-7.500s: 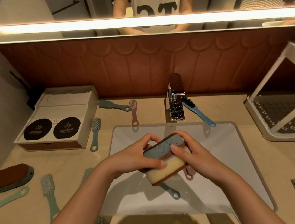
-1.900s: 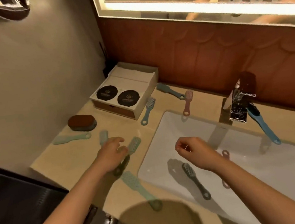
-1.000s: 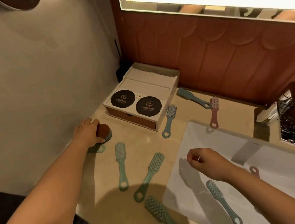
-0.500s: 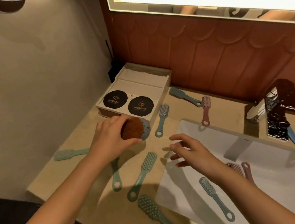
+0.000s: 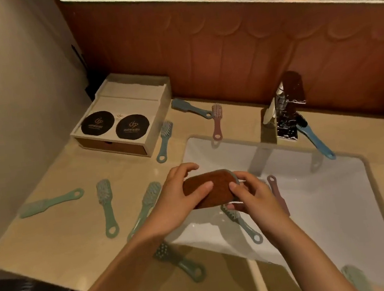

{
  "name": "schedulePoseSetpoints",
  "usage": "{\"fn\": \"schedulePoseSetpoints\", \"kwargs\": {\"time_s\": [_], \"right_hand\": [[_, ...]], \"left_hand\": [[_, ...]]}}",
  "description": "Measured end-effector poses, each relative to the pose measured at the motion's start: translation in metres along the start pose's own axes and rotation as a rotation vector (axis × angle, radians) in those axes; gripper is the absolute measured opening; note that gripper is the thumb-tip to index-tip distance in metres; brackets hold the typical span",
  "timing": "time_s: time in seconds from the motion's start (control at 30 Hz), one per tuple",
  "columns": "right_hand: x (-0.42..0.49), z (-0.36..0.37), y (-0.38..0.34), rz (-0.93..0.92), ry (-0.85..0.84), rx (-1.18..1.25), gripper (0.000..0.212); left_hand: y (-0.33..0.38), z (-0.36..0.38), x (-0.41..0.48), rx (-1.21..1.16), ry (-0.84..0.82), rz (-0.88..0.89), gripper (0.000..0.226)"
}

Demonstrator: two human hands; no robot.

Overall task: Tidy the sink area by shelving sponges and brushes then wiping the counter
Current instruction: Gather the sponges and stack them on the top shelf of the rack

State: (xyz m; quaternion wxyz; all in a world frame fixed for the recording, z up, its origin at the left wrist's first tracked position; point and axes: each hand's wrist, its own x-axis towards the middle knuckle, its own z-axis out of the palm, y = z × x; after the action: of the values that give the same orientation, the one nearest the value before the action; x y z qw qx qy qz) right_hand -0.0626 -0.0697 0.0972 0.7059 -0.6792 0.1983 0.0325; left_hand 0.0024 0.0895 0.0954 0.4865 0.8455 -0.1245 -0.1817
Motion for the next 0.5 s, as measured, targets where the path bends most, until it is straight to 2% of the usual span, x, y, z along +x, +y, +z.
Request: {"fn": "schedulePoseSetpoints", "kwargs": {"time_s": [0.1,0.2,0.27,0.33,0.43,0.5], "right_hand": [[-0.011,-0.021,0.007,0.011,0.002,0.011,0.025],[-0.017,-0.037,0.019,0.02,-0.019,0.06,0.033],[-0.019,-0.044,0.023,0.022,-0.022,0.089,0.034],[-0.02,-0.048,0.026,0.06,-0.032,0.25,0.033],[-0.019,-0.042,0.019,0.128,-0.024,0.585,0.016],[-0.02,-0.037,0.012,0.161,0.001,0.545,0.008]], "left_hand": [[0.001,0.021,0.002,-0.496,0.011,-0.317,0.036],[-0.001,0.04,0.003,-0.96,-0.169,-0.534,0.056],[0.002,0.05,0.002,-1.027,-0.263,-0.572,0.058],[0.006,0.06,0.002,-1.003,-0.302,-0.541,0.054],[0.009,0.068,-0.001,-0.905,-0.276,-0.471,0.04],[0.008,0.071,-0.002,-0.806,-0.232,-0.432,0.04]]}}
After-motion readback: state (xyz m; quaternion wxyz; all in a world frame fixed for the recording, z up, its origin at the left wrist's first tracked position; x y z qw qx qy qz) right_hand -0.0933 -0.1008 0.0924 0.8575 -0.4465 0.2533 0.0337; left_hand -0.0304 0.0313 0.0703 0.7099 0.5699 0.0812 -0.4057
